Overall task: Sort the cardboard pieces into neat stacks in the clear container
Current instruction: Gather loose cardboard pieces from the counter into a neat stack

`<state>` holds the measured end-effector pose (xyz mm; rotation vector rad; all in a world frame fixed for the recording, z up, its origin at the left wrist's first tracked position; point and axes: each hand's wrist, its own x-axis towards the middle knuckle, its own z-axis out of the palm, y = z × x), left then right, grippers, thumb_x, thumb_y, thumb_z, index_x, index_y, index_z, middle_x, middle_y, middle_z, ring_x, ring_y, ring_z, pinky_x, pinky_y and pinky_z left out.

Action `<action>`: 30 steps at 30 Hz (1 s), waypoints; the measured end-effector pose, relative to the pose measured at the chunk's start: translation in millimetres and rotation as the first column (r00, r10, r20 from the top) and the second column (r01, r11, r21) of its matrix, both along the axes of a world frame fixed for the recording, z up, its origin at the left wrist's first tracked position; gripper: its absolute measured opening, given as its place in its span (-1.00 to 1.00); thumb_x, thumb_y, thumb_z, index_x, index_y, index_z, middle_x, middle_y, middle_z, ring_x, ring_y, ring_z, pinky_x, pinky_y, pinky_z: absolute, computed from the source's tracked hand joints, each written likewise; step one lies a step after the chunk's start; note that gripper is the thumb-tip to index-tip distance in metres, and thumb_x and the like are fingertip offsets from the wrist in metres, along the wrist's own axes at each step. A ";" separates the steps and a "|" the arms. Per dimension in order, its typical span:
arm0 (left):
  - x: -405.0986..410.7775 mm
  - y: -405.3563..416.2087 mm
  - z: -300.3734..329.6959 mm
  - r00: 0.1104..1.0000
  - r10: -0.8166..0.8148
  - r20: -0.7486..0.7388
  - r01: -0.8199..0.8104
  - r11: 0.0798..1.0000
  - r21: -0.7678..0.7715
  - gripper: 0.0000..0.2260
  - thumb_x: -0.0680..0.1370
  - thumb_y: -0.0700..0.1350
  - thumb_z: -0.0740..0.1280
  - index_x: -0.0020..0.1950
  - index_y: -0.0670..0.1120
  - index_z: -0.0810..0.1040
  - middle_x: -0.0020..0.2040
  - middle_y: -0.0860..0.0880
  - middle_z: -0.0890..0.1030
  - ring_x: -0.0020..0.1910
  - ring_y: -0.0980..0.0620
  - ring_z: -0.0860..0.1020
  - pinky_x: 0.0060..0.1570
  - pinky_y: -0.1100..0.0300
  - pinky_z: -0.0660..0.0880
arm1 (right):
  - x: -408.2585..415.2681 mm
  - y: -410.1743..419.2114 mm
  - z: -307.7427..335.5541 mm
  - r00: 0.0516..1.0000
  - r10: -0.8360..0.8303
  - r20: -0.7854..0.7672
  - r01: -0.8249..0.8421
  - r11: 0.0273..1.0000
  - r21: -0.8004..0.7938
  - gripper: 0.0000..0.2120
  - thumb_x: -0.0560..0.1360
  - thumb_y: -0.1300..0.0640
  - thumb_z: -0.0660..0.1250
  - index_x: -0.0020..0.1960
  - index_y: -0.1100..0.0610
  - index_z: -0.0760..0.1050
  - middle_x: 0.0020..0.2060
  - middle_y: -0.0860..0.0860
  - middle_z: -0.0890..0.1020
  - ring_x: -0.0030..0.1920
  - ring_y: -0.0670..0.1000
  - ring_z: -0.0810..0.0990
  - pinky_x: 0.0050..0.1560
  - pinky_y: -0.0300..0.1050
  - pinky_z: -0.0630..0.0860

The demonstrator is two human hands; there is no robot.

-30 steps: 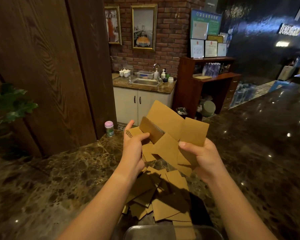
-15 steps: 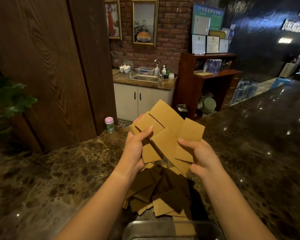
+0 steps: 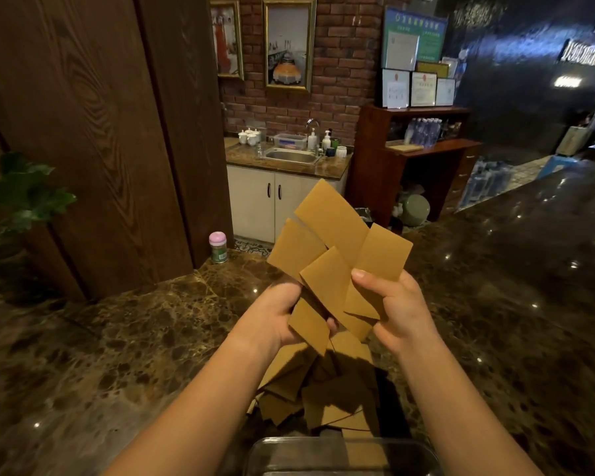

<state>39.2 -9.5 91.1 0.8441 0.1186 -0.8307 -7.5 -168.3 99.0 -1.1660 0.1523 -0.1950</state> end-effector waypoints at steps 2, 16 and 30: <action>-5.6 5.0 -1.2 0.990 -0.132 -0.043 0.129 0.990 -0.063 -0.78 0.29 -0.02 0.49 -0.22 -0.16 0.71 -0.16 -0.20 0.65 -0.29 -0.14 0.55 -0.35 0.19 0.42 | -0.6 -2.9 0.4 0.999 -0.002 0.042 0.004 0.998 -0.070 -0.72 0.44 0.33 0.44 0.10 0.09 0.56 -0.16 -0.01 0.76 -0.14 0.03 0.73 -0.21 0.02 0.65; 29.8 32.3 -14.1 0.885 0.422 0.198 -0.409 0.907 -0.106 -0.32 0.29 -0.45 0.33 0.34 0.03 0.53 0.11 -0.27 0.63 -0.25 -0.18 0.70 -0.41 0.08 0.59 | 6.1 -42.9 -8.2 0.993 -0.060 -0.103 0.070 0.993 0.096 -0.73 0.47 0.28 0.43 0.08 0.00 0.59 -0.14 0.00 0.77 -0.12 0.07 0.74 -0.23 -0.02 0.61; 17.1 11.8 -8.2 0.855 0.345 0.386 -0.358 0.933 -0.039 -0.60 0.48 -0.25 0.37 0.26 0.10 0.61 -0.02 -0.18 0.70 -0.12 -0.11 0.68 -0.15 0.00 0.63 | 6.9 4.5 -12.7 0.987 0.009 -0.160 0.048 0.935 0.350 -0.56 0.46 0.25 0.43 0.32 0.12 0.51 0.10 0.22 0.70 0.11 0.28 0.66 0.06 0.28 0.60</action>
